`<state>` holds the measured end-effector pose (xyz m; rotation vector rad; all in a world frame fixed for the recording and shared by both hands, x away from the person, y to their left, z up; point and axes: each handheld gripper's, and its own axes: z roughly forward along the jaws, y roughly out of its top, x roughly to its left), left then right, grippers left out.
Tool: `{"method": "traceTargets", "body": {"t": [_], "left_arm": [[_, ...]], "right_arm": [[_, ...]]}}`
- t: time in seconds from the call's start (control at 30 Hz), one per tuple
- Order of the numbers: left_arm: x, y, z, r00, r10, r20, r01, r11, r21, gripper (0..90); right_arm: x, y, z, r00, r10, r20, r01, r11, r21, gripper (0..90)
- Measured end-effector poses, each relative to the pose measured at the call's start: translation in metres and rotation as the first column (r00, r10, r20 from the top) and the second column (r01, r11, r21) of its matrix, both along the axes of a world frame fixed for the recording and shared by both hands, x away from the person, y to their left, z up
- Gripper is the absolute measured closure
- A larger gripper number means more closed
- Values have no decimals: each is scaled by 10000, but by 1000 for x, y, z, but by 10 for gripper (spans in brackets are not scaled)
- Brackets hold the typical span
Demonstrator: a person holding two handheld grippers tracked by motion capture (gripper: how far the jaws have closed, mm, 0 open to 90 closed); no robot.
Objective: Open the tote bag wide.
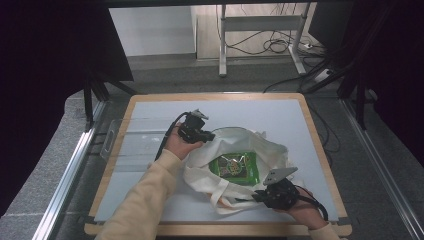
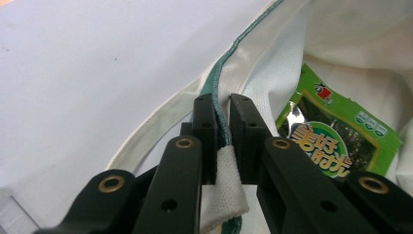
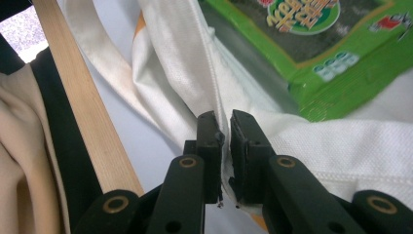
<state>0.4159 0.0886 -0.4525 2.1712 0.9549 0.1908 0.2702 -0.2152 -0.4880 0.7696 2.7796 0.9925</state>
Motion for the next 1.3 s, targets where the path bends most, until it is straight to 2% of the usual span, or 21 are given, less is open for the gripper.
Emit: {"method": "traceTargets", "body": {"t": [0.17, 0.43, 0.47, 0.6, 0.67, 0.73, 0.8, 0.83, 0.9, 0.97, 1.13, 1.3], "left_arm": [[4, 4, -2, 10000, 37, -74, -37, 10000, 24, 824], [1, 3, -1, 9999, -68, -95, 68, 10000, -46, 821], [0, 2, -1, 10000, -17, -92, 15, 9997, -238, 821], [-4, 2, 0, 9999, -98, -76, 96, 9996, -271, 819], [-6, 3, 2, 9997, -219, -55, 218, 9995, -247, 817], [-8, 5, 5, 9984, -557, -28, 557, 9984, -83, 808], [-12, 5, 8, 9969, -787, 36, 787, 9969, -50, 769], [-18, 3, 10, 9969, -753, 210, 758, 9968, -248, 741], [-25, 3, 16, 9956, -843, 410, 858, 9956, -363, 663], [-33, 4, 22, 9929, -969, 695, 991, 9947, -291, 614], [-54, 8, 36, 9858, -1219, 1152, 1282, 9905, -488, 515], [-71, 11, 42, 9813, -1389, 1330, 1482, 9870, -626, 464]], "right_arm": [[0, -1, -3, 10000, 7, -24, -7, 10000, 1, 815], [0, -1, -4, 9999, 115, 37, -116, 9999, 62, 804], [0, -1, -4, 9999, 155, 77, -155, 9998, 77, 800], [0, -1, -4, 9998, 167, 59, -167, 9998, 111, 786], [0, -1, -3, 9998, 177, 71, -178, 9998, 125, 771], [0, 0, -2, 9997, 219, 94, -220, 9996, 149, 744], [0, 0, -1, 9995, 313, 100, -315, 9992, 241, 683], [0, 0, 0, 9994, 334, 84, -337, 9990, 295, 657], [-1, 1, 1, 9991, 419, 86, -422, 9983, 407, 599], [-2, 1, 2, 9987, 483, 188, -492, 9973, 546, 539], [-3, -2, 13, 9979, -27, 640, -36, 9952, 982, 428], [-2, -7, 26, 9939, -546, 959, 401, 9883, 1474, 375]]}}
